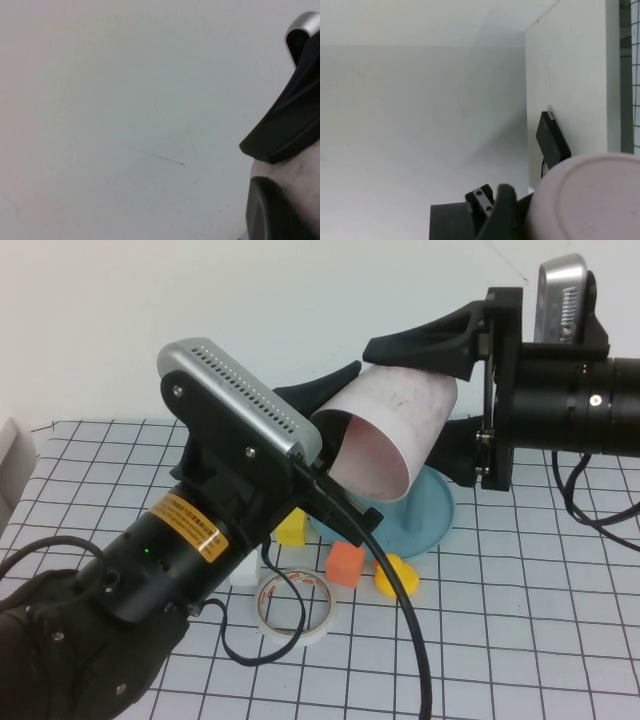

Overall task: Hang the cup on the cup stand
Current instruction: Adjust the cup with two arms

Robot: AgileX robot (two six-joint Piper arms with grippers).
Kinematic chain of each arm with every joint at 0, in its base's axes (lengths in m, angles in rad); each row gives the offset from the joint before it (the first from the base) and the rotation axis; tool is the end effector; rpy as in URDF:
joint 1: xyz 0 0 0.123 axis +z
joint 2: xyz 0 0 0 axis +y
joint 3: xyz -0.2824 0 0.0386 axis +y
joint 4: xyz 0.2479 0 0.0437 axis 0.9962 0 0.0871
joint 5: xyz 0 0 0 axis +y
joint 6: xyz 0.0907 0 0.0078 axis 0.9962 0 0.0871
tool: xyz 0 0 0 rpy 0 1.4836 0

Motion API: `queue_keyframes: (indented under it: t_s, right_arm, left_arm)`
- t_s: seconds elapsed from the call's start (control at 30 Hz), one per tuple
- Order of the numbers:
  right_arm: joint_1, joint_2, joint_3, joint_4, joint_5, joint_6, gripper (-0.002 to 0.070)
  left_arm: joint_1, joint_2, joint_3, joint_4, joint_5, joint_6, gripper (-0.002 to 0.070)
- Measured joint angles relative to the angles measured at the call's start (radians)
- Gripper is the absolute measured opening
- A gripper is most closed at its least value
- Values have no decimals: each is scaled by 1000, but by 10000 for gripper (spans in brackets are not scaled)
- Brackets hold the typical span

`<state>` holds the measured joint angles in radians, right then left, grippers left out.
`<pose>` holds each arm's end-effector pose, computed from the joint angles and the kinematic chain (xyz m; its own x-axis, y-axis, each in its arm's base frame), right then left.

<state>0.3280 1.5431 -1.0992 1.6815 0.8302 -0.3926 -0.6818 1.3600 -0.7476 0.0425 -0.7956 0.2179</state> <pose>0.2942 0.1707 0.3249 -0.9211 0.3857 -0.0537 0.0127 0.1675 0.9858 0.2268 -0.1876 0.3246 0.3607 0.0228 -0.9324 0.5819 0.7757 0.2441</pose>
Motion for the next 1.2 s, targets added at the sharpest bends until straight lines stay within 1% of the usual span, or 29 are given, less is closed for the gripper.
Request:
queue_keyframes:
  t_s: [0.13,0.27,0.5,0.63,0.7,0.77,0.8,0.87,0.97,1.03,1.1,1.2]
  right_arm:
    - [0,0,-16,0,0,0,623]
    - [0,0,-18,0,0,-2,582]
    - [0,3,-20,0,0,-13,582]
    - [0,4,-20,0,-4,-55,582]
    - [0,4,-20,1,-11,-95,582]
    - [0,4,-20,1,-29,-146,582]
    - [0,4,-22,1,-43,-178,582]
    - [0,4,-27,1,-80,-234,582]
    - [0,4,-48,1,-145,-312,582]
    - [0,7,-71,1,-173,-374,582]
    - [0,7,-97,1,-195,-442,581]
    - [0,7,-132,4,-228,-542,581]
  left_arm:
    - [0,0,0,-3,-15,20,18]
    - [0,0,0,-14,-22,43,17]
    - [0,0,0,-42,-22,61,17]
    - [0,0,0,-42,-16,63,18]
    - [0,0,0,-42,-4,38,22]
    - [0,0,0,-42,21,3,53]
    - [0,0,0,-42,34,-11,86]
    - [0,0,0,-24,59,-30,170]
    - [0,0,0,2,84,-78,323]
    - [0,0,0,8,102,-102,388]
    - [0,0,0,8,124,-113,414]
    - [0,-13,0,8,187,-119,429]
